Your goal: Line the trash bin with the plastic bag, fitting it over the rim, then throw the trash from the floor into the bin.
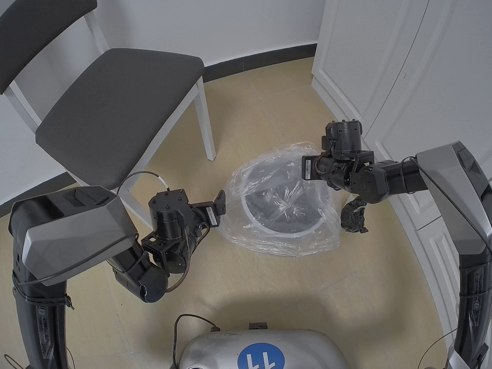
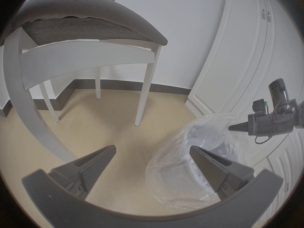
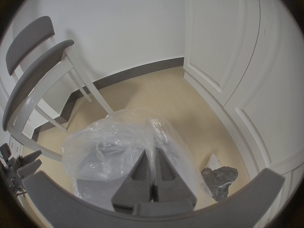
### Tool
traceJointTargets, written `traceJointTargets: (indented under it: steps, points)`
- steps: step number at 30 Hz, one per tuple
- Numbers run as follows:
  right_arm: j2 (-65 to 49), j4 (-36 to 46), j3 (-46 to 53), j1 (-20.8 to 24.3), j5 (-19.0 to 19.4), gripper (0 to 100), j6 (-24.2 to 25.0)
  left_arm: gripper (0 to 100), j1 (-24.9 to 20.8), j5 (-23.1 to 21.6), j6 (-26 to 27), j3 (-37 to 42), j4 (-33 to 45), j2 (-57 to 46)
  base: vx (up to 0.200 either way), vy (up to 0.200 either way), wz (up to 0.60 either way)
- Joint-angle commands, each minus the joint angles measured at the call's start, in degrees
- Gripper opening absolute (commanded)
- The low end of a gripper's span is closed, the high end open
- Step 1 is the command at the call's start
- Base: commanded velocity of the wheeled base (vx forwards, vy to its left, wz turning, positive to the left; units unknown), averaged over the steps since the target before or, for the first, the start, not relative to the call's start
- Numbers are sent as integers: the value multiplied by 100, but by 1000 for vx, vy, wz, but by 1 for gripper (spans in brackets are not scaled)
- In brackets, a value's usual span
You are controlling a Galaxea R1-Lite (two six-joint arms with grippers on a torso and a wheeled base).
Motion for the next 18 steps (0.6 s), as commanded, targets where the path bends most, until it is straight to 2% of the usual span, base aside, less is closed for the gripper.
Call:
traceJointTargets:
  steps: [1,10,18]
  points:
    - [63,-21,-37,-217,15,0,-20,100,2,1,3,-26,0,67,0,0,0]
    - [353,-610,-274,-604,23,0,-29,100,11,1,-6,-44,-8,76,0,0,0]
    - [810,-1304,-327,-709,102,0,24,100,2,-8,82,-44,-175,190,0,0,0]
